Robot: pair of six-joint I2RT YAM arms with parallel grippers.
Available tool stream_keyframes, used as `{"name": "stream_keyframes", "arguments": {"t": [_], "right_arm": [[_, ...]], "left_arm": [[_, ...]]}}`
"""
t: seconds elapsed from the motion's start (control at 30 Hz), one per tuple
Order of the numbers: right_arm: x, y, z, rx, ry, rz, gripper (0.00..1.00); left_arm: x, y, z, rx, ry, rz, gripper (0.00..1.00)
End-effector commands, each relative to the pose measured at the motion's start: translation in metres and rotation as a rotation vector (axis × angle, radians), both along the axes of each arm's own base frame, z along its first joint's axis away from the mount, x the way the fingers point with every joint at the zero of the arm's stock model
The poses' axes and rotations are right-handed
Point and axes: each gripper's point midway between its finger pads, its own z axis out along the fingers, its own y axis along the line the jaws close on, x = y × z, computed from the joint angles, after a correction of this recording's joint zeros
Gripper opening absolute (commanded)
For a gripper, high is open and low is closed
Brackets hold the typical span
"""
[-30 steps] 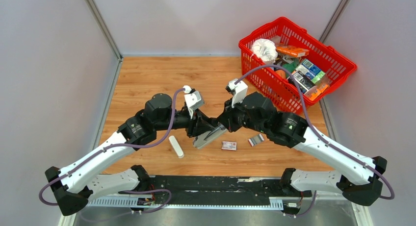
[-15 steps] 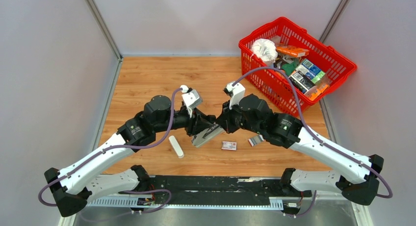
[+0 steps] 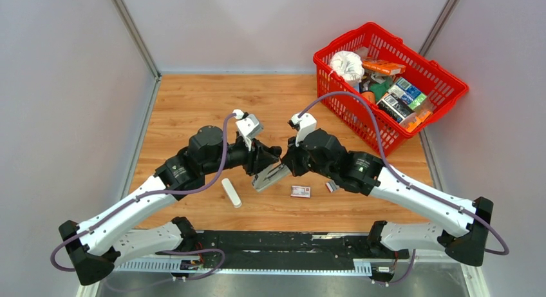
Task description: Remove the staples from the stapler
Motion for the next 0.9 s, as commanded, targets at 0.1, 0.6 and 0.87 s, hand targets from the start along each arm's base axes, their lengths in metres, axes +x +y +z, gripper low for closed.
{"name": "stream_keyframes", "arguments": {"t": [0.1, 0.6, 0.87], "right_arm": [[0.023, -0.003, 0.001, -0.025, -0.082, -0.092, 0.0], [0.034, 0.029, -0.026, -0.017, -0.105, -0.023, 0.0], [0.035, 0.043, -0.05, 0.001, -0.08, -0.003, 0.0]], "left_arm": [[-0.004, 0.0, 0.069, -0.212, -0.123, 0.001, 0.0], [-0.004, 0.011, 0.091, -0.322, -0.144, 0.059, 0.0], [-0.002, 0.015, 0.111, -0.386, -0.186, 0.08, 0.0]]}}
